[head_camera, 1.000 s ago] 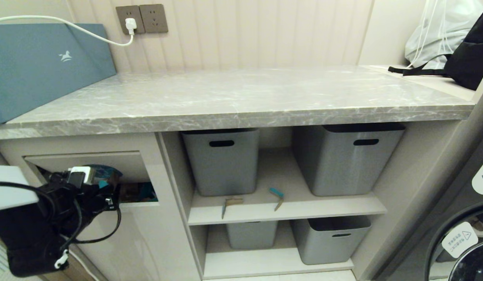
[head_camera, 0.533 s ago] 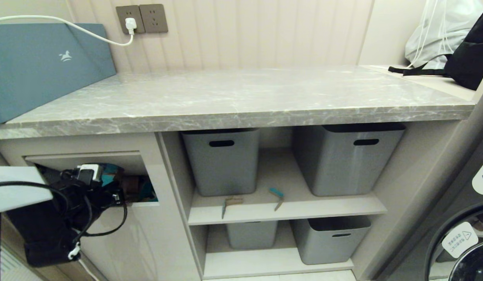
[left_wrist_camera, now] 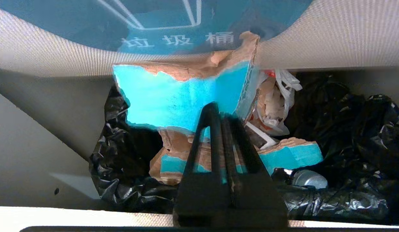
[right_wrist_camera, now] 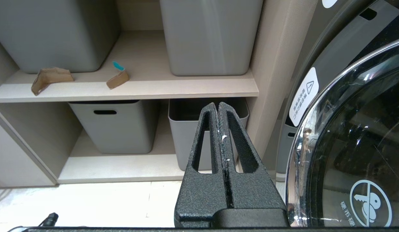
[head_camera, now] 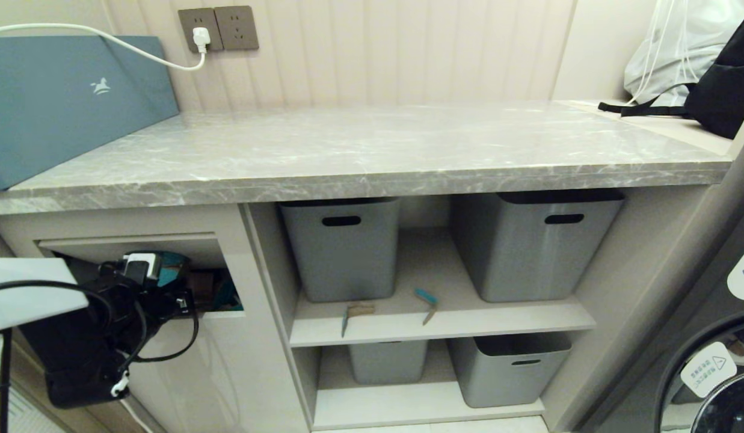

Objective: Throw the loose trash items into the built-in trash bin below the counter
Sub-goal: Put the garbage in the trash can

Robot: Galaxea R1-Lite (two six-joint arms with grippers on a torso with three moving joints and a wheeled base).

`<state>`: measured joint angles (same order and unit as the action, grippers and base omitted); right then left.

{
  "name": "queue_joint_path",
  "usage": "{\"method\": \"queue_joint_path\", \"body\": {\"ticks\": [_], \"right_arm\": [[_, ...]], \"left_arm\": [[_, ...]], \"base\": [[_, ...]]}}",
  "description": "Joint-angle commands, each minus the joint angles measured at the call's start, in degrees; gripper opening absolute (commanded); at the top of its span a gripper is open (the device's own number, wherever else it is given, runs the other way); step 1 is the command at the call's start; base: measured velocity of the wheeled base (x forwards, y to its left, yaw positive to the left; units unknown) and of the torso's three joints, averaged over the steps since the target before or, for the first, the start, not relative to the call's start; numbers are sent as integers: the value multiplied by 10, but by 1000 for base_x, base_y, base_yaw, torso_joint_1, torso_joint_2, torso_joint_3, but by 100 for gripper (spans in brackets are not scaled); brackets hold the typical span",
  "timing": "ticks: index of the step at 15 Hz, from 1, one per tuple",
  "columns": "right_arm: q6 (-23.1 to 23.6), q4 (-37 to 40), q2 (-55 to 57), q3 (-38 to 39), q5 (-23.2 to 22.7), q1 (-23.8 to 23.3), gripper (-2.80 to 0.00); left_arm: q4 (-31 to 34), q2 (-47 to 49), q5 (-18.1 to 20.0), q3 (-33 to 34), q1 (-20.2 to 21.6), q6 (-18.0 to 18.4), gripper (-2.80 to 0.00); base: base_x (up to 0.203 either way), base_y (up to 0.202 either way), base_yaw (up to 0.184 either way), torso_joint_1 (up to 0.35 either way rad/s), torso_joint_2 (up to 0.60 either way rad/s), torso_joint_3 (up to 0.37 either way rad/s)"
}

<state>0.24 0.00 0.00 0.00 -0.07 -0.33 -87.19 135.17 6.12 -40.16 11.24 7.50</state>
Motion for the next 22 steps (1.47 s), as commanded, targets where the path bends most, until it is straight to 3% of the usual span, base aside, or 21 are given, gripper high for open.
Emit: {"method": "queue_joint_path", "body": {"ticks": [1,13,22], "right_arm": [[0,0,0,0,0,0,-280],[0,0,0,0,0,0,-280],[0,0,0,0,0,1,-280]], "left_arm": [[-5,-2,0,-1,0,0,0],[-5,-18,0,12,1,0,0],[-5,-90,-2,107,1,0,0]], "base": [[0,0,0,0,0,0],[0,0,0,0,0,0],[0,0,0,0,0,0]]}}
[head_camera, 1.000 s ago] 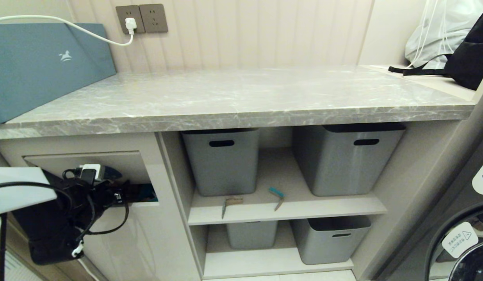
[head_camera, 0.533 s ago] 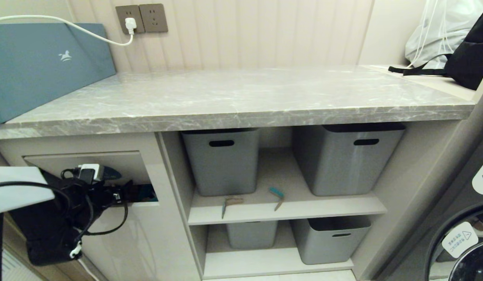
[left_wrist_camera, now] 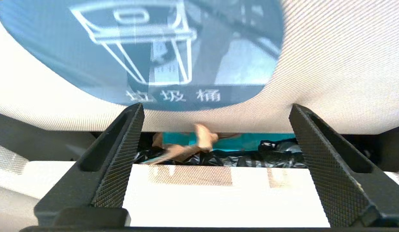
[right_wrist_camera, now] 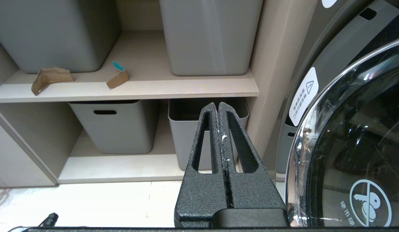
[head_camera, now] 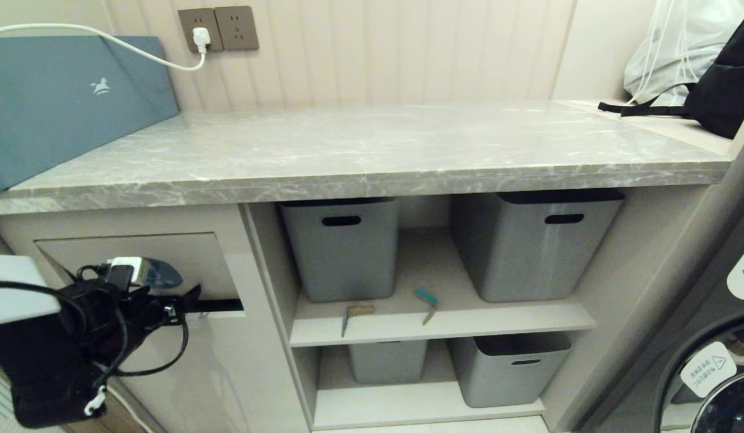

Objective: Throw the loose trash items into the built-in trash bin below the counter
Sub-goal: Put the garbage in the trash can, then pick up the garbage

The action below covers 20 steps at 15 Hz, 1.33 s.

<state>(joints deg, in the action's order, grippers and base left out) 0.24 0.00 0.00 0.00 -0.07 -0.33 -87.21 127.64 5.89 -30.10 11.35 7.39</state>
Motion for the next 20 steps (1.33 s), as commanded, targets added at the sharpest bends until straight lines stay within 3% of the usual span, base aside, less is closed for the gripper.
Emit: {"method": "queue_joint_path", "body": {"ticks": [1,5,9,10,11,17,20], "right_arm": [[0,0,0,0,0,0,-280],[0,0,0,0,0,0,-280],[0,0,0,0,0,0,-280],[0,0,0,0,0,0,-280],[0,0,0,0,0,0,-280],[0,0,0,0,0,0,-280],[0,0,0,0,0,0,-280]], "left_arm": [[-5,-13,0,4,1,1,0],[-5,9,0,-27,3,1,0],[-5,-36,-1,16,5,1,0],[-5,-60,-1,34,6,1,-95],[-5,-80,-1,53,6,1,-280],[-5,-167,1,122,6,-3,-280],[-5,-239,4,192,-1,-3,-280]], "base": [[0,0,0,0,0,0],[0,0,0,0,0,0],[0,0,0,0,0,0],[0,0,0,0,0,0],[0,0,0,0,0,0],[0,0,0,0,0,0],[0,0,0,0,0,0]]}}
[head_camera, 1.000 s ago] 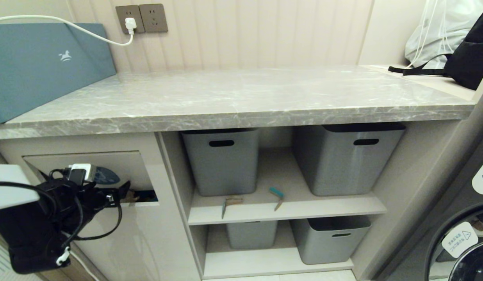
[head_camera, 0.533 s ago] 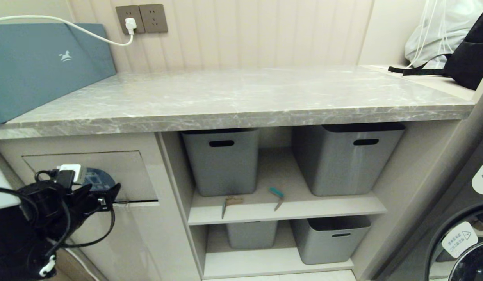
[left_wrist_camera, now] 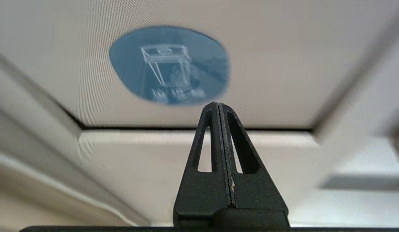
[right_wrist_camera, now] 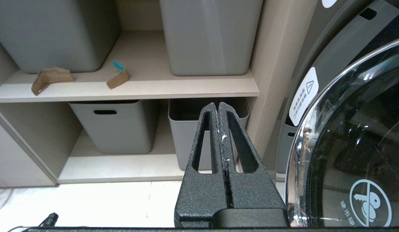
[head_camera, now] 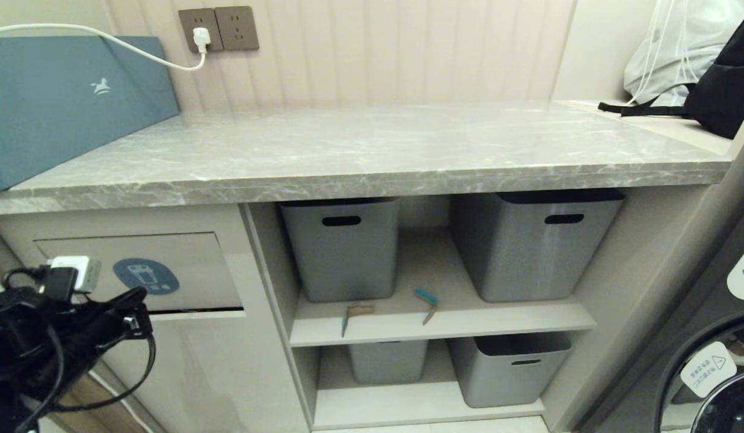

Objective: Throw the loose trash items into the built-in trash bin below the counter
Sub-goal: Pick up the garbage

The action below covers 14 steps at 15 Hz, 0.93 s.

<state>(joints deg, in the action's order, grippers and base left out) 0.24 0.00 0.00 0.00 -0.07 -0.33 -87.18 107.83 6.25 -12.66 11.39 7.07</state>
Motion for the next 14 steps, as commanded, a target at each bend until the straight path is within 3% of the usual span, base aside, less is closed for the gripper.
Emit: {"method": "queue_joint_path", "body": {"ticks": [1,3,6,8,12,14], "right_arm": [[0,0,0,0,0,1,-280],[0,0,0,0,0,0,-280],[0,0,0,0,0,0,-280],[0,0,0,0,0,1,-280],[0,0,0,0,0,1,-280],[0,0,0,0,0,0,-280]], "left_arm": [[-5,-72,1,45,-13,1,-280],[5,-138,2,96,-56,2,-280],[65,-219,2,123,-166,13,-280],[89,-213,5,125,-242,30,-280],[116,-149,71,76,-281,43,-280],[118,-148,80,76,-298,63,-280]], "base": [[0,0,0,0,0,0],[0,0,0,0,0,0],[0,0,0,0,0,0],[0,0,0,0,0,0],[0,0,0,0,0,0],[0,0,0,0,0,0]]}}
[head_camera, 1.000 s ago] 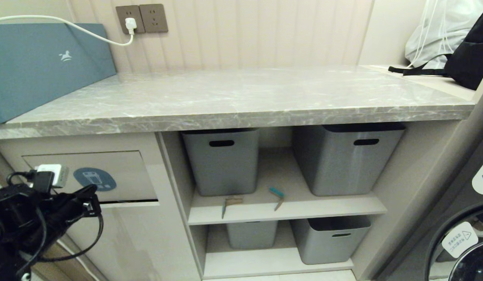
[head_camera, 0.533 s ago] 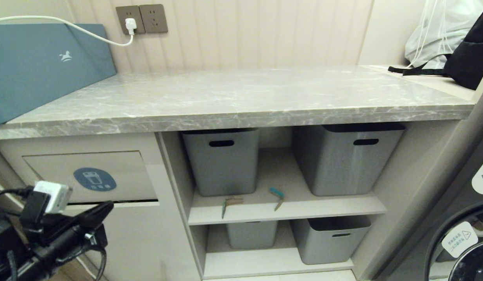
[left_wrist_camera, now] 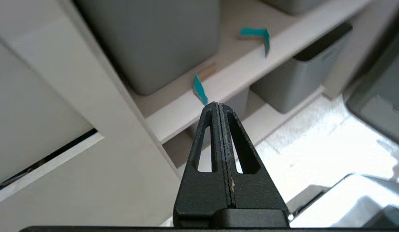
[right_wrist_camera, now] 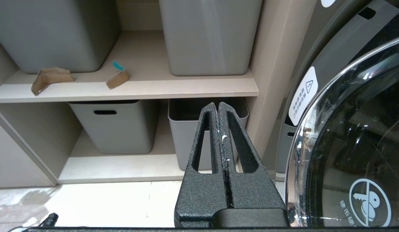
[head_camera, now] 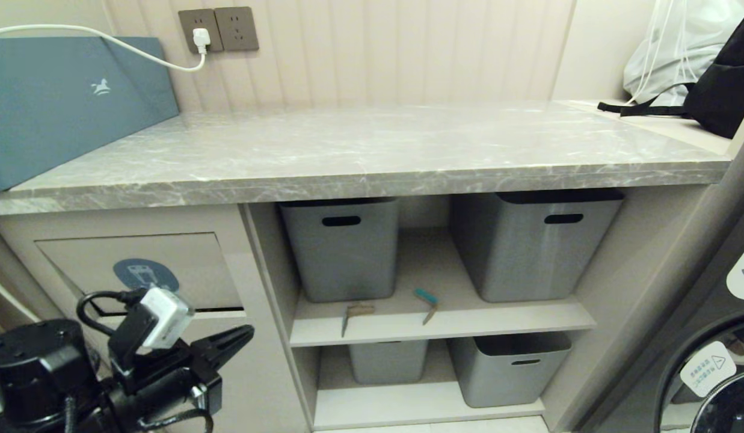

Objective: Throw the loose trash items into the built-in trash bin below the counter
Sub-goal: Pick up the garbage

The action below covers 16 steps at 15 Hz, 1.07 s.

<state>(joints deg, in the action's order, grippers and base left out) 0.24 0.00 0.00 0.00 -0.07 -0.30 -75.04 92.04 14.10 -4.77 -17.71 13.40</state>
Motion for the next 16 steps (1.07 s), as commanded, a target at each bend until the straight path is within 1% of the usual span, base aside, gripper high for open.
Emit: {"method": "queue_joint_path", "body": {"ticks": [1,3,5,9,10,12,16], "right_arm": [[0,0,0,0,0,0,-280],[0,0,0,0,0,0,-280],[0,0,0,0,0,0,-280],[0,0,0,0,0,0,-280],[0,0,0,0,0,0,-280],[0,0,0,0,0,0,-280],[0,0,0,0,0,0,-280]], "left_arm": [[-4,15,1,2,-13,5,-280],[-4,41,1,4,-15,8,-280],[4,82,1,-15,-16,8,-280],[91,144,-1,-119,-23,12,-280],[114,160,-3,-145,-29,12,-280],[139,194,-10,-190,-50,15,-280],[181,269,-78,-294,-95,19,-280]], "base": [[0,0,0,0,0,0],[0,0,0,0,0,0],[0,0,0,0,0,0],[0,0,0,0,0,0],[0,0,0,0,0,0],[0,0,0,0,0,0],[0,0,0,0,0,0]]}}
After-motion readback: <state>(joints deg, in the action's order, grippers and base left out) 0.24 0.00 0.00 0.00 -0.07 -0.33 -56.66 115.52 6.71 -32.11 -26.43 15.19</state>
